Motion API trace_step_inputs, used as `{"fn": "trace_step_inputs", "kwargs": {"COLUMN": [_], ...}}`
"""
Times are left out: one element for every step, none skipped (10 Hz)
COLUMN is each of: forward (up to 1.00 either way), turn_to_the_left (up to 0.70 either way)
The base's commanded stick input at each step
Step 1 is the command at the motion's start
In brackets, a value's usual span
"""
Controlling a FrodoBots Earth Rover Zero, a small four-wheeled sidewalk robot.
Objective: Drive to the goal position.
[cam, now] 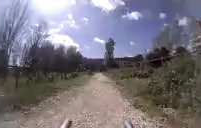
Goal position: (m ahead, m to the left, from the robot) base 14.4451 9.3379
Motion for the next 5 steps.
{"fn": "trace_step_inputs", "kwargs": {"forward": [0.85, 0.85, 0.85, 0.85, 0.85], "turn_to_the_left": [0.0, 0.0, 0.0, 0.0, 0.0]}}
